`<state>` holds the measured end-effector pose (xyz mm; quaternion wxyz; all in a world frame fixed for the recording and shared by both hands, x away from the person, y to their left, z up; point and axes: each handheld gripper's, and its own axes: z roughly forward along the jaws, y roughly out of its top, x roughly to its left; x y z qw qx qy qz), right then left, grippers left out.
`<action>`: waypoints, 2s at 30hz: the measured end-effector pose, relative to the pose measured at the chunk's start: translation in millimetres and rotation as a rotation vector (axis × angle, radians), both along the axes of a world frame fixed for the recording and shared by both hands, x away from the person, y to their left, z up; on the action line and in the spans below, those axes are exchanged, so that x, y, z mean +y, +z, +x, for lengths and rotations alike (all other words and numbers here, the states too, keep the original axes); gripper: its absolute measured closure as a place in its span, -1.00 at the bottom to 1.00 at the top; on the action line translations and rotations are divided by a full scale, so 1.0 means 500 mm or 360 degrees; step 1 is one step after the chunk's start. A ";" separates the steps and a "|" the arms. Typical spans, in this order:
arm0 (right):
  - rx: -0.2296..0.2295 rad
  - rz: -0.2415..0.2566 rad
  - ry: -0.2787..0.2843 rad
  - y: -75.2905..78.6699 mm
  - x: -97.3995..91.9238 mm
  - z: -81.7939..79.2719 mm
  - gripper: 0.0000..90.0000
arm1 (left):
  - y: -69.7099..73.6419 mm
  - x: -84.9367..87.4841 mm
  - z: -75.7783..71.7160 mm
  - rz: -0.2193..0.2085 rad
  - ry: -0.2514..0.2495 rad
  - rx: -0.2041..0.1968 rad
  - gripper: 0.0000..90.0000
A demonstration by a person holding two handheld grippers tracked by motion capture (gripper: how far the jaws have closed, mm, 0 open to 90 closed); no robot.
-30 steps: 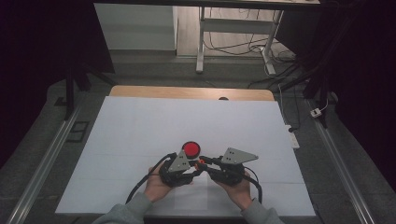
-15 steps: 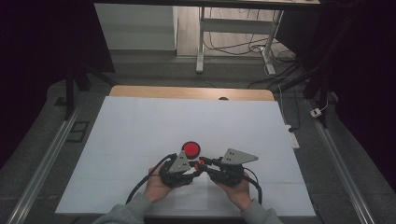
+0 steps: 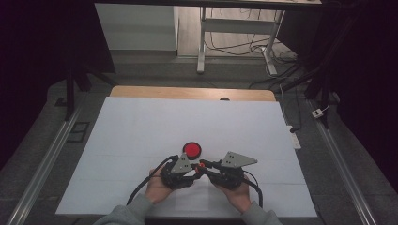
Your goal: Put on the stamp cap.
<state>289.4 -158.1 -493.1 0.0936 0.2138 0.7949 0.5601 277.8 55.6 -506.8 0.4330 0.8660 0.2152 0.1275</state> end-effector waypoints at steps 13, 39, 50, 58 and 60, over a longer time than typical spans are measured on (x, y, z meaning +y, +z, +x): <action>0.0033 0.0047 -0.0002 -0.007 0.000 0.000 0.61 | 0.001 0.004 -0.001 0.0016 -0.0011 0.0004 0.45; 0.0007 0.0026 -0.0001 -0.003 0.003 -0.001 0.61 | 0.001 0.007 0.001 0.0004 -0.0020 -0.0009 0.45; 0.0020 0.0047 -0.0002 0.001 0.000 0.001 0.61 | -0.001 0.007 -0.001 -0.0016 -0.0017 -0.0050 0.44; 0.0016 0.0034 -0.0006 0.002 0.000 0.001 0.60 | -0.003 0.006 -0.001 -0.0023 -0.0008 -0.0045 0.43; 0.0018 0.0033 -0.0005 0.002 0.001 0.001 0.61 | -0.003 0.005 -0.001 -0.0027 -0.0009 -0.0042 0.41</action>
